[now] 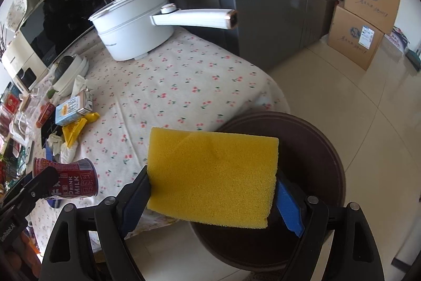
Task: Collect trash
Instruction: 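Carry both items over the brown bin while the left tool drops the can in, then open the right tool over the bin to drop the yellow sponge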
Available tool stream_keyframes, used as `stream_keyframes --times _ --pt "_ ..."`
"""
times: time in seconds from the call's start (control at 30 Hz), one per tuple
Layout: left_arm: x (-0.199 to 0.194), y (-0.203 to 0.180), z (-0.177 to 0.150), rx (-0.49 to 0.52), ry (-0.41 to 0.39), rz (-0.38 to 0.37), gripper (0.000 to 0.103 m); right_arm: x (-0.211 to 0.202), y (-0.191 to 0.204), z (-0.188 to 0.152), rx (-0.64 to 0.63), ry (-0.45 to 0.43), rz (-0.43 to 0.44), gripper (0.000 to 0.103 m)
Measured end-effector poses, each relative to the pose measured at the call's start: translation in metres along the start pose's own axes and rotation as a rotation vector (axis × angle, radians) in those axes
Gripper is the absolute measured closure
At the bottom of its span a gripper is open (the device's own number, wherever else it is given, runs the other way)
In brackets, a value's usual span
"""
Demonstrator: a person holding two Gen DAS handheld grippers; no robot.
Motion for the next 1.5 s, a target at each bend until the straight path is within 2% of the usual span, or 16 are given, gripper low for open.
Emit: stream_keyframes --times 0.2,0.33,0.57,0.77,0.83,0.9,0.93,1.07,1.17,1.5 --pt "0.041 -0.052 -0.013 0.114 0.049 -0.059 0.046 -0.001 -0.055 -0.013 0.055 0.022 -0.042 0.016" --pt "0.064 -0.072 -0.024 0.173 0.087 -0.064 0.046 0.0 -0.083 -0.019 0.074 0.034 -0.07 0.016" --pt "0.088 -0.08 -0.039 0.227 0.136 -0.033 0.046 0.003 -0.114 -0.026 0.099 0.057 -0.093 0.016" --pt "0.093 -0.08 -0.045 0.246 0.139 -0.007 0.045 0.007 -0.119 -0.029 0.091 0.076 -0.105 0.016" --pt "0.09 -0.079 -0.044 0.252 0.123 0.034 0.034 0.008 -0.119 -0.029 0.089 0.079 -0.103 0.016" --pt "0.086 -0.075 -0.041 0.249 0.101 0.093 0.011 0.008 -0.119 -0.029 0.089 0.079 -0.102 0.016" --pt "0.084 -0.072 -0.04 0.243 0.095 0.12 0.008 0.008 -0.118 -0.029 0.088 0.079 -0.103 0.016" --pt "0.075 -0.057 -0.035 0.227 0.071 0.198 0.001 0.011 -0.117 -0.03 0.087 0.086 -0.108 0.015" --pt "0.069 -0.048 -0.033 0.224 0.065 0.234 0.001 0.015 -0.114 -0.03 0.08 0.097 -0.117 0.015" --pt "0.045 -0.022 -0.032 0.217 0.068 0.293 0.001 0.023 -0.106 -0.031 0.078 0.127 -0.114 0.013"
Point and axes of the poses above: each gripper's, at about its wrist camera, not at the fingertips, and x roughly the way its jaws point, y to its left, z to its top, the point moved 2 cm from there along x, roughly the way its jaws point
